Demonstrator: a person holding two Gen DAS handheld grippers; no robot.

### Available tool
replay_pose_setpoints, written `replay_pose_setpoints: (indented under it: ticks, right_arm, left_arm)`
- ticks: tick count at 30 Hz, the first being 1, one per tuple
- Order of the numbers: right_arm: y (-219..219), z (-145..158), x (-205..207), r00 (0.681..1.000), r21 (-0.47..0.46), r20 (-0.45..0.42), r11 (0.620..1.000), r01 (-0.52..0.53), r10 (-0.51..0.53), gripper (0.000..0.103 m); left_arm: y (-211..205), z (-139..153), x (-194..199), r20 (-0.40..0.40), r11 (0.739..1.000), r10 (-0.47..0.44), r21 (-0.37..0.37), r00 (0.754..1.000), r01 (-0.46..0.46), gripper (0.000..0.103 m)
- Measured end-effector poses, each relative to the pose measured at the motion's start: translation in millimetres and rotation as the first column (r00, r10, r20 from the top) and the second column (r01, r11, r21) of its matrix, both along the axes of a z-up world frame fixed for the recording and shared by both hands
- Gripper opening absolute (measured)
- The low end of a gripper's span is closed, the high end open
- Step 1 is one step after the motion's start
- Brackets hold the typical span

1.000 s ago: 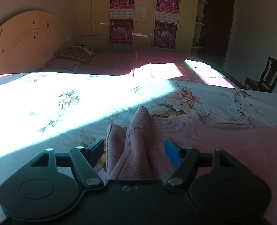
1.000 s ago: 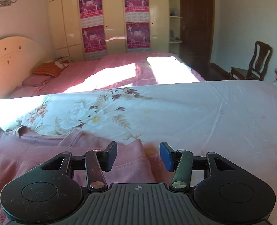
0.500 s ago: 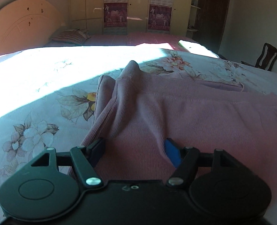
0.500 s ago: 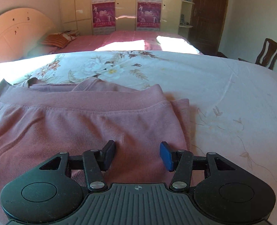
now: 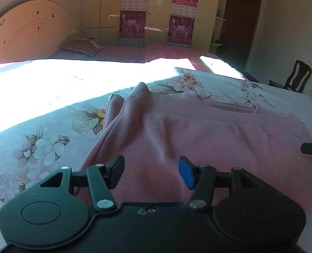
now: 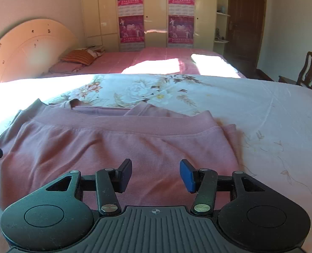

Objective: Fold small clothes
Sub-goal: 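Move both grippers to the folded edge of the sweatshirt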

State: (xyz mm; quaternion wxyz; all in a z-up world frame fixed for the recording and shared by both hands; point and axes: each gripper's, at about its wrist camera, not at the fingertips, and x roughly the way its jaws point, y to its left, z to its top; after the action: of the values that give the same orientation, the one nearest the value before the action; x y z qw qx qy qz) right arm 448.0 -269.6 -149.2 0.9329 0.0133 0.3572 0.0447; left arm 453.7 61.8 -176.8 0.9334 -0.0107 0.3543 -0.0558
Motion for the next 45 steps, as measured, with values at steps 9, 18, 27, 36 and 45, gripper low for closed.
replay_pose_setpoints:
  ticks: [9, 18, 27, 36, 45]
  right_arm:
    - [-12, -36, -19, 0.997, 0.005, -0.062, 0.999, 0.037, -0.037, 0.062]
    - [-7, -8, -38, 0.999, 0.04, -0.021, 0.998, 0.05, -0.049, 0.062]
    - [19, -23, -30, 0.997, 0.001, -0.071, 1.0, -0.003, 0.003, 0.062]
    - [-3, -43, -64, 0.997, -0.08, -0.069, 0.995, -0.053, 0.047, 0.062]
    - [-16, -10, -59, 0.999, 0.003, -0.018, 0.999, -0.035, 0.035, 0.062]
  left_arm:
    - [27, -25, -10, -0.057, 0.997, 0.077, 0.032, 0.995, -0.076, 0.063]
    - [0, 6, -25, -0.029, 0.998, 0.027, -0.063, 0.999, -0.029, 0.062]
    - [-60, -14, -8, -0.084, 0.998, -0.046, -0.037, 0.995, 0.043, 0.065]
    - [-67, -27, -26, -0.089, 0.998, -0.051, 0.041, 0.995, 0.055, 0.074]
    - [-67, -11, -26, -0.087, 0.999, -0.031, 0.02, 0.996, 0.033, 0.073]
